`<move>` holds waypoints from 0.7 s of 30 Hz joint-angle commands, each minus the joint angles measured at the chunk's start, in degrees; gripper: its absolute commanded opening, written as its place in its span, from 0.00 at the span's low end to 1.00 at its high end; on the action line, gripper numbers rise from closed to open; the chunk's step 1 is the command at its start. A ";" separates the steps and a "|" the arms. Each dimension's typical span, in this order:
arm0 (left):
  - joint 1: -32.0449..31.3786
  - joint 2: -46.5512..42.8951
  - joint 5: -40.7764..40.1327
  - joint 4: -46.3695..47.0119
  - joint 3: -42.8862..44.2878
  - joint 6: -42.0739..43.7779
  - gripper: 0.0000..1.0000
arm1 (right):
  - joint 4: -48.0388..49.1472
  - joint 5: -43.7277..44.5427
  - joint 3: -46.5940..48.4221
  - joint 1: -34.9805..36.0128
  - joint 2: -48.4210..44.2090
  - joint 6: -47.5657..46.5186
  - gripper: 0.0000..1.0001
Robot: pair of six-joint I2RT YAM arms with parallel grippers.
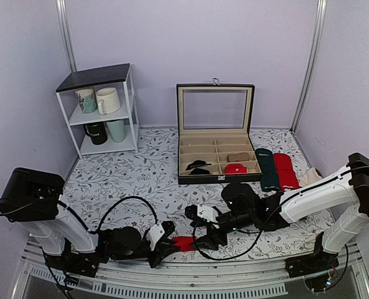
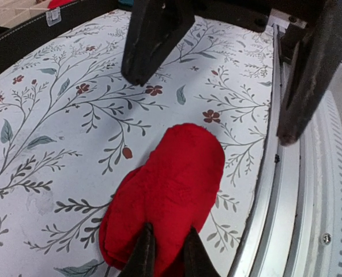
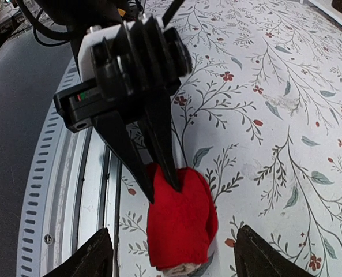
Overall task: Roll the socks
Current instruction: Roll the sock at the center of the board.
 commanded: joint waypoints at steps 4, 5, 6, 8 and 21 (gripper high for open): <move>0.40 3.85 5.06 -13.67 -1.75 -1.42 0.02 | -3.78 -5.69 3.40 0.32 5.05 0.28 0.74; 0.39 3.85 5.07 -13.71 -1.72 -1.42 0.02 | -3.87 -6.08 3.72 0.27 5.66 0.45 0.74; 0.40 3.85 5.07 -13.73 -1.67 -1.35 0.02 | -3.84 -6.40 4.06 0.31 6.19 0.73 0.74; 0.40 4.00 5.06 -13.80 -1.64 -1.37 0.02 | -3.75 -6.85 4.77 0.21 7.78 1.89 0.74; 0.47 4.73 5.40 -13.62 -1.34 -1.27 0.02 | -2.71 -8.05 8.09 -1.14 13.98 10.05 0.75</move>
